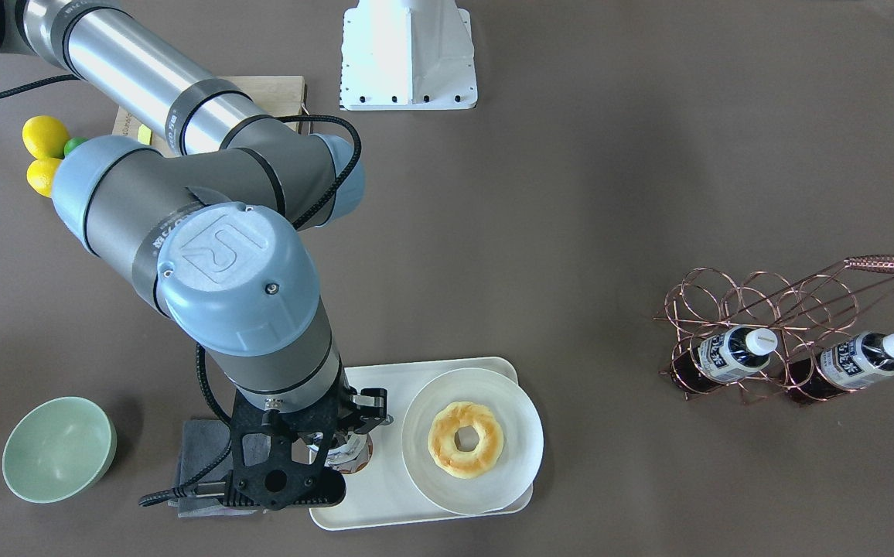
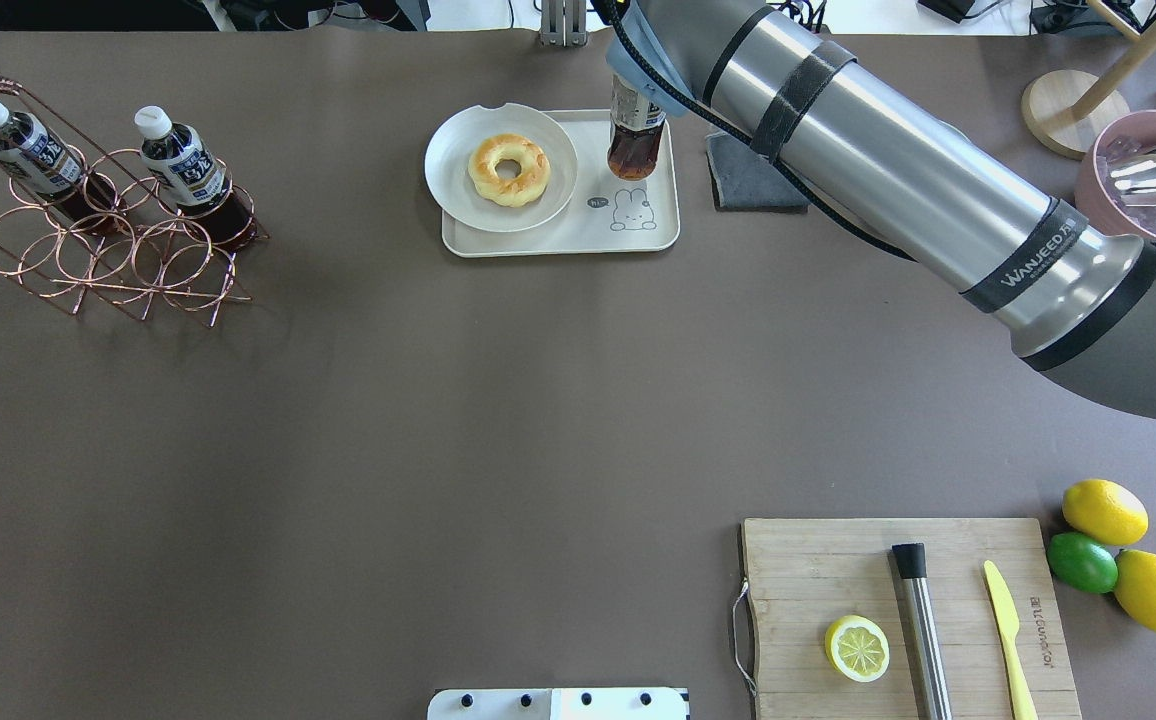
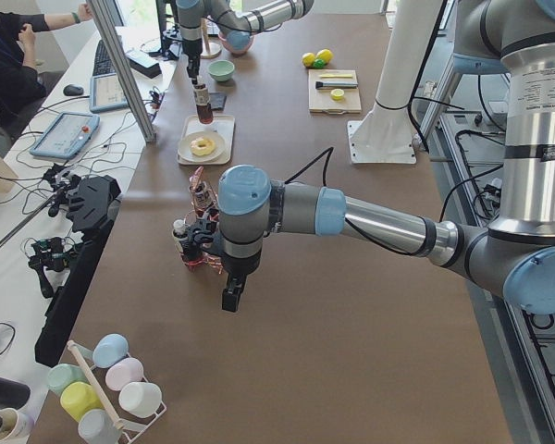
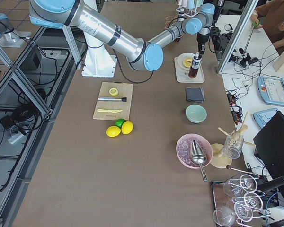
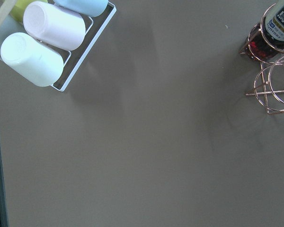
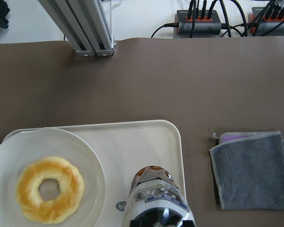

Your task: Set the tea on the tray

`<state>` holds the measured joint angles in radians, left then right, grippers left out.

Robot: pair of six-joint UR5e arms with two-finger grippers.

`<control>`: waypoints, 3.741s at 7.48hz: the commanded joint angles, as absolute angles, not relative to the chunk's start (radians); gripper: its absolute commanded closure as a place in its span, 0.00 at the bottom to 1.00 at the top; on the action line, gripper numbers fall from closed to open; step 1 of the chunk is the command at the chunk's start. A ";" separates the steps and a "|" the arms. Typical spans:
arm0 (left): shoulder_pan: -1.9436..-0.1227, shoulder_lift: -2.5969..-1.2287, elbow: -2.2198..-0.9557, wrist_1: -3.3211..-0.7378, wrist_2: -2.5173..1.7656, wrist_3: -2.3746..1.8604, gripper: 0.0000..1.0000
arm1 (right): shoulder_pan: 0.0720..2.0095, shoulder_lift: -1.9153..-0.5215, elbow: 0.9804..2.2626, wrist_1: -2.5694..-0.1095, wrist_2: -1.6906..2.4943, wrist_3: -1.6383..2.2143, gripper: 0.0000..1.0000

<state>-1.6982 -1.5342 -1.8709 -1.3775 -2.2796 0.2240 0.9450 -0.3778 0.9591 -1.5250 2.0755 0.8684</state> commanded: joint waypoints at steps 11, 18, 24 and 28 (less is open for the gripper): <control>-1.698 -1.572 -1.827 -1.379 -2.281 0.225 0.02 | 0.945 -0.438 1.212 -1.668 2.120 0.871 0.00; -1.700 -1.565 -1.829 -1.388 -2.284 0.230 0.02 | 1.135 -0.953 1.667 -1.744 2.181 0.687 0.00; -1.700 -1.566 -1.832 -1.393 -2.276 0.238 0.02 | 1.503 -1.455 1.740 -1.732 2.192 -0.155 0.00; -1.700 -1.555 -1.725 -1.506 -2.276 0.227 0.02 | 1.601 -1.577 1.711 -1.743 2.184 -0.203 0.00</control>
<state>-1.7018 -1.5494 -1.7822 -1.4448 -2.2749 0.2365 1.5854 -1.5409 1.7353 -1.7393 2.1810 -0.1945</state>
